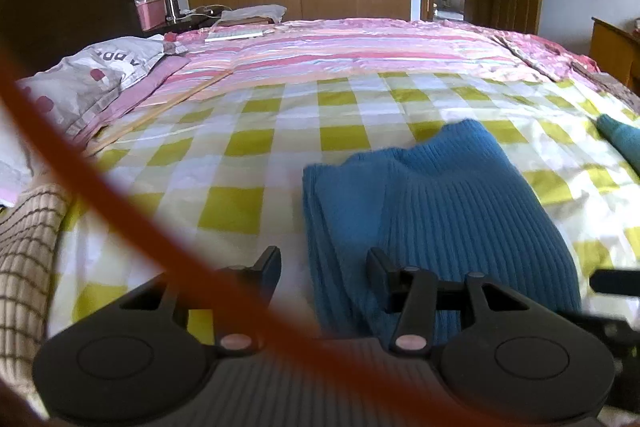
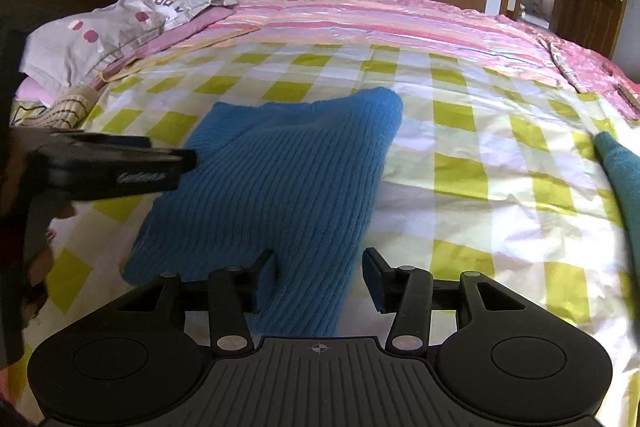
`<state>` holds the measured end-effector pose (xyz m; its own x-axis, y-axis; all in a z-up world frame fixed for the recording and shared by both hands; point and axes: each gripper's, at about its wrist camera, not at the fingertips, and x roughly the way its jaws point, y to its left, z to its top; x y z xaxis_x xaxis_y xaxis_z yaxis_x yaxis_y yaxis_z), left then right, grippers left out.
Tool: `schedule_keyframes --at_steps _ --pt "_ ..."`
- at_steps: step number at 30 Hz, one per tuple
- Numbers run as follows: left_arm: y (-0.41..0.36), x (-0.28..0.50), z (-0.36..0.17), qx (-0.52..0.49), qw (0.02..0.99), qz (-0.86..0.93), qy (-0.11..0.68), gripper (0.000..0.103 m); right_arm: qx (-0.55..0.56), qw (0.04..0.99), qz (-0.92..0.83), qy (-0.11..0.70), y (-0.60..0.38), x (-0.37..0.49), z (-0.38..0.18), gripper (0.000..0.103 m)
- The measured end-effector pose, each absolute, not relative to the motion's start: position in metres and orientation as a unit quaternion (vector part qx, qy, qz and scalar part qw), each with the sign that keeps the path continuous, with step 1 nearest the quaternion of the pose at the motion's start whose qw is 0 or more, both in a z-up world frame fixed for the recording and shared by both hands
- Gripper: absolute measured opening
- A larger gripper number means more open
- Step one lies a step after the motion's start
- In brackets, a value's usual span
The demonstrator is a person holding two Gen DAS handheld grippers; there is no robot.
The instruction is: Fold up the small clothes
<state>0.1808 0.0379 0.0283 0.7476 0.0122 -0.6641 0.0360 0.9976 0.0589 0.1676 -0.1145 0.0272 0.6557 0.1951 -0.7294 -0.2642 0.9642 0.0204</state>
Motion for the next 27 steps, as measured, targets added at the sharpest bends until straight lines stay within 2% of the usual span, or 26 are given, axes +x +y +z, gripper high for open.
schedule_keyframes --at_steps 10,18,23,25,27 --pt "0.032 0.156 0.015 0.080 0.922 0.008 0.378 0.054 -0.049 0.909 0.114 0.398 -0.114 0.145 0.028 0.047" --pt "0.038 0.122 0.023 0.042 0.924 0.003 0.379 0.055 -0.047 0.913 0.108 0.390 -0.117 0.127 0.035 0.047" --pt "0.026 0.096 0.027 0.051 0.929 0.000 0.366 0.063 -0.045 0.915 0.103 0.388 -0.116 0.112 0.032 0.051" --pt "0.022 0.089 0.029 0.052 0.931 0.000 0.362 0.069 -0.044 0.914 0.100 0.390 -0.117 0.105 0.029 0.051" --pt "0.021 0.082 0.032 0.039 0.932 -0.008 0.361 0.079 -0.041 0.914 0.098 0.392 -0.118 0.100 0.028 0.051"
